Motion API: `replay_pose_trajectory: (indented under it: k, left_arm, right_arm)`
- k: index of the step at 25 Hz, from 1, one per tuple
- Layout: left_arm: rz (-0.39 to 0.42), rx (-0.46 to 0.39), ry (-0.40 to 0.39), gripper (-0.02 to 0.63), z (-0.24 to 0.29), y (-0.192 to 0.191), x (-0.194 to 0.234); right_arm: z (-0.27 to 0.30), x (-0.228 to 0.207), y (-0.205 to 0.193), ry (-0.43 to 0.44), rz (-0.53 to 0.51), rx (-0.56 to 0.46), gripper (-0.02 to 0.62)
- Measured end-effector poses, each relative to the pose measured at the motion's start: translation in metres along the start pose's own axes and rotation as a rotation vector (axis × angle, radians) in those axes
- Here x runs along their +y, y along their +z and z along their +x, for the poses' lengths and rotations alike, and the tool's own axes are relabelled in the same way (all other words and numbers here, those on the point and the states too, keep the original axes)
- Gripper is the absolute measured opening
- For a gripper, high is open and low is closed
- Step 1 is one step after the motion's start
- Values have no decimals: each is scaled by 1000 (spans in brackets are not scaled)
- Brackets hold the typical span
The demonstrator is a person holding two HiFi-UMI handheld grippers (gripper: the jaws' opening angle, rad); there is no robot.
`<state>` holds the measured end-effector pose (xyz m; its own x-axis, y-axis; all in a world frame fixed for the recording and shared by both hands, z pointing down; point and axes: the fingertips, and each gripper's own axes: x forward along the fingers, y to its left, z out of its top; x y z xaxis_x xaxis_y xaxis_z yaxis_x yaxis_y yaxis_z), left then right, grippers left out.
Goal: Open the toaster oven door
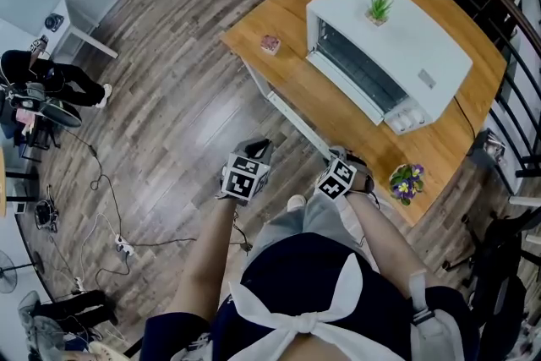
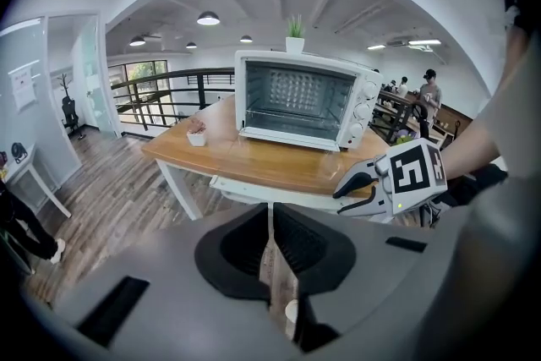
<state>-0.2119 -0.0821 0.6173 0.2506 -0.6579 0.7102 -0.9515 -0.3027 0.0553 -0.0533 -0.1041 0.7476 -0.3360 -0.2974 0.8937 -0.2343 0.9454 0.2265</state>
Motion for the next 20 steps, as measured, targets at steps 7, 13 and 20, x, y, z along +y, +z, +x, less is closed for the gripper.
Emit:
replay_pose_trajectory:
  k: [7,13,20]
  left_arm:
    - [-21,-14,-5,35,-1,0,-2]
    - [-29,-38,-12,35,1,7,-6]
    - [-72,-78,-10,35,-2,13,-9]
  right_arm:
    - [-4,-1,1,38,54,32,144]
    - [-22,-4,11,71,153,-27,151]
    - [-55,-20,34,44,250,-147,137]
